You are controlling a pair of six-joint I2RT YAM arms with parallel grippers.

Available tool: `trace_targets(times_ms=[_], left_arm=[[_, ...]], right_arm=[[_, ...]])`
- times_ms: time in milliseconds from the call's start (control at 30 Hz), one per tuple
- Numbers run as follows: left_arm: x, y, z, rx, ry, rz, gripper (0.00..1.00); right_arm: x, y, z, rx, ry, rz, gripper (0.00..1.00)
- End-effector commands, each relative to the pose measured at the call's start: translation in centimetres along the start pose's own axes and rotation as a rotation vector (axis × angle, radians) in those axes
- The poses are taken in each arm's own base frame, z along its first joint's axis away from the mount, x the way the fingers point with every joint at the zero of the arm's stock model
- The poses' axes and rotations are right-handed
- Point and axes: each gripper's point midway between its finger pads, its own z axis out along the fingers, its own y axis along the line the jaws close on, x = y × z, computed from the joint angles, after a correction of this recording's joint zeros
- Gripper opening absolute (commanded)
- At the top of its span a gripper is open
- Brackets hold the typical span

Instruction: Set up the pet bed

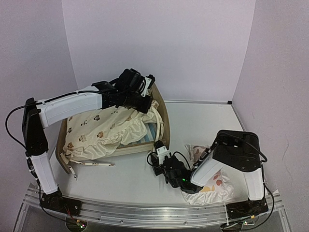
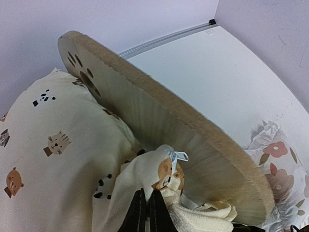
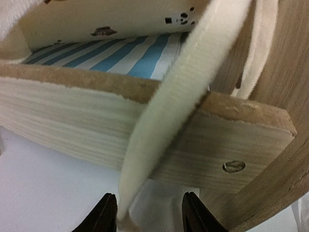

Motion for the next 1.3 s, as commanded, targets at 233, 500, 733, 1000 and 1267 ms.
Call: trace_targets(times_ms=[233,500,733,1000,1267], left_arm=[[0.0,3.6,2.8,-0.05,0.016,-0.042,0.02],[0.9,3.9,3.1,-0.035,0.025,-0.063,0.02],[1.8,3.7,2.5,-0.012,0.03,-0.088,0.04],[2.0,3.6,2.0,0.002,0.025,-0.101,0.05],[2.1,3.6,1.9,0.004,0.025,-0.103,0.05]], right_arm=[[-2.6,-0.5,-1.3,0.097,-0.113,-0.009,0.49],[-1.4,0.8,-2.3,-0.028,-0.055,0.111,0.65],[-1.3,1.5,-0.8,0.036,-0.015,0.111,0.72],[-1.2,1.5,0.9,0.183,-0.03,0.122,0.73],[0.0,2.2,1.7,0.276,-0.015,0.061,0.76]])
